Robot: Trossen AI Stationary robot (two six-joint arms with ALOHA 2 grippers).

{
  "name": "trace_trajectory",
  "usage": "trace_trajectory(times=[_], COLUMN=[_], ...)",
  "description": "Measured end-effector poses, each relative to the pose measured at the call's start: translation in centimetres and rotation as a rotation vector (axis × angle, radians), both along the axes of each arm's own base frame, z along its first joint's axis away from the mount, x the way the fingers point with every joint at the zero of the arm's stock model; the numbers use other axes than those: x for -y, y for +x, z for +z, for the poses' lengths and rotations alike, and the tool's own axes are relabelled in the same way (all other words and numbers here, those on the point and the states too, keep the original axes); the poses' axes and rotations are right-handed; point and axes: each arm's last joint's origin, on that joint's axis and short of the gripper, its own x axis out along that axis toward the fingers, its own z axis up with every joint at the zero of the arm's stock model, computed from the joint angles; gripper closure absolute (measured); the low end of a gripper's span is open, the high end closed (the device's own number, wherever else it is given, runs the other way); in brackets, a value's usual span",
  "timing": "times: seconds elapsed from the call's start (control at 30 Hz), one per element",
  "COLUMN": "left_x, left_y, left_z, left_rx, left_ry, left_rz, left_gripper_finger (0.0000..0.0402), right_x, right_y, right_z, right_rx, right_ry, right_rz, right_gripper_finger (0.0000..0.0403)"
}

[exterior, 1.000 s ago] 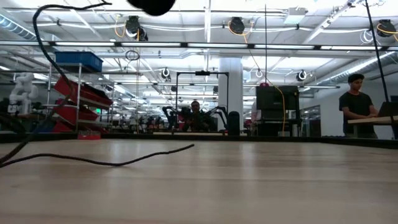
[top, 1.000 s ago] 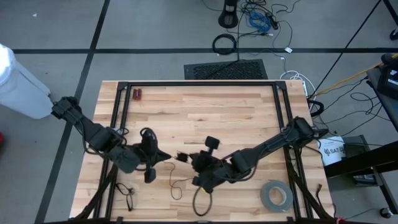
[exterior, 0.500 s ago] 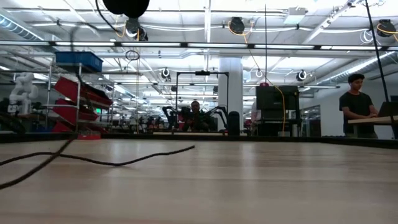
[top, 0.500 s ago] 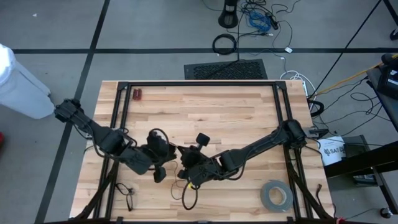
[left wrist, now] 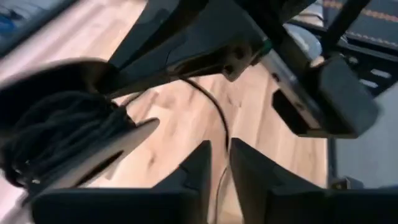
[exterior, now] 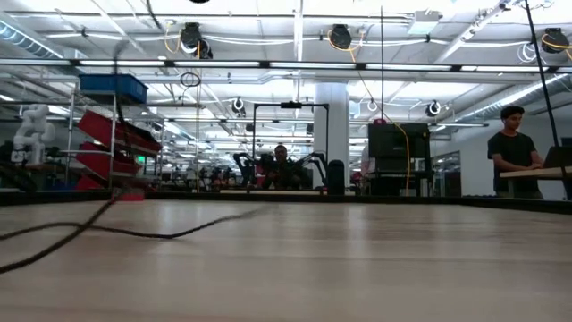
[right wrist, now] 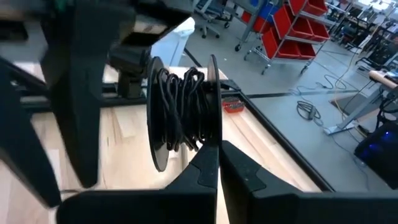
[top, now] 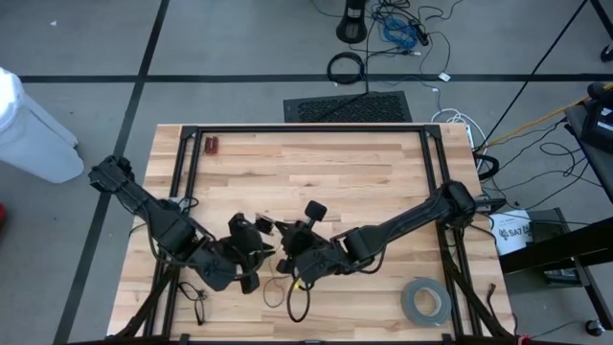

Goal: Coil cords
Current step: Coil the black wire on the spool

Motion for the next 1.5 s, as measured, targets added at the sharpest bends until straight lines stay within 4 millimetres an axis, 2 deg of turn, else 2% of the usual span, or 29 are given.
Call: trace_trajectory(times=[0.23, 0.4, 0.57, 0.67, 0.8, 0.93, 1.03, 1.2, 1.27, 1.37, 1.5], left_x=[0.1, 1.0, 2.8, 4.2, 6.3, 8.1, 9.1, 9.2, 9.0, 8.9, 9.8], left_y=[0.1, -0.5, -1.8, -2.7, -3.1, -1.9, 0.2, 4.3, 5.3, 5.7, 4.5], left_z=[0.3, 0.3, 0.1, -0.9, -3.7, -6.0, -7.6, -9.7, -10.4, -11.0, -11.6], left_rx=[0.07, 0.075, 0.088, 0.146, 0.24, 0.32, 0.36, 0.427, 0.444, 0.438, 0.38], left_ry=[0.049, 0.05, 0.049, 0.109, 0.252, 0.361, 0.399, 0.404, 0.401, 0.411, 0.478], left_rz=[0.069, 0.037, -0.031, -0.023, 0.005, 0.03, 0.029, 0.024, 0.047, 0.053, 0.008], left_gripper_finger=[0.028, 0.0275, 0.0274, 0.0274, 0.0274, 0.0274, 0.0274, 0.0274, 0.0274, 0.0274, 0.0274], right_x=[0.3, 0.1, -0.2, -0.5, -0.7, -1.1, -1.2, -1.5, -1.7, -2.0, -2.2], right_y=[-1.1, -2.4, -4.3, -5.3, -6.4, -7.0, -7.3, -7.6, -7.9, -8.7, -10.1], right_z=[2.3, 4.1, 6.5, 7.6, 8.7, 9.2, 9.5, 9.6, 9.7, 10.1, 11.0], right_rx=[0.028, 0.044, 0.076, 0.079, 0.085, 0.064, 0.06, 0.061, 0.051, 0.047, 0.053], right_ry=[0.019, 0.023, 0.02, 0.023, 0.048, 0.026, 0.018, 0.002, 0.006, 0.013, 0.032], right_rz=[0.033, 0.072, 0.105, 0.151, 0.224, 0.293, 0.324, 0.335, 0.343, 0.357, 0.382], right_gripper_finger=[0.0403, 0.0403, 0.0403, 0.0403, 0.0403, 0.0403, 0.0403, 0.0403, 0.0403, 0.0403, 0.0403])
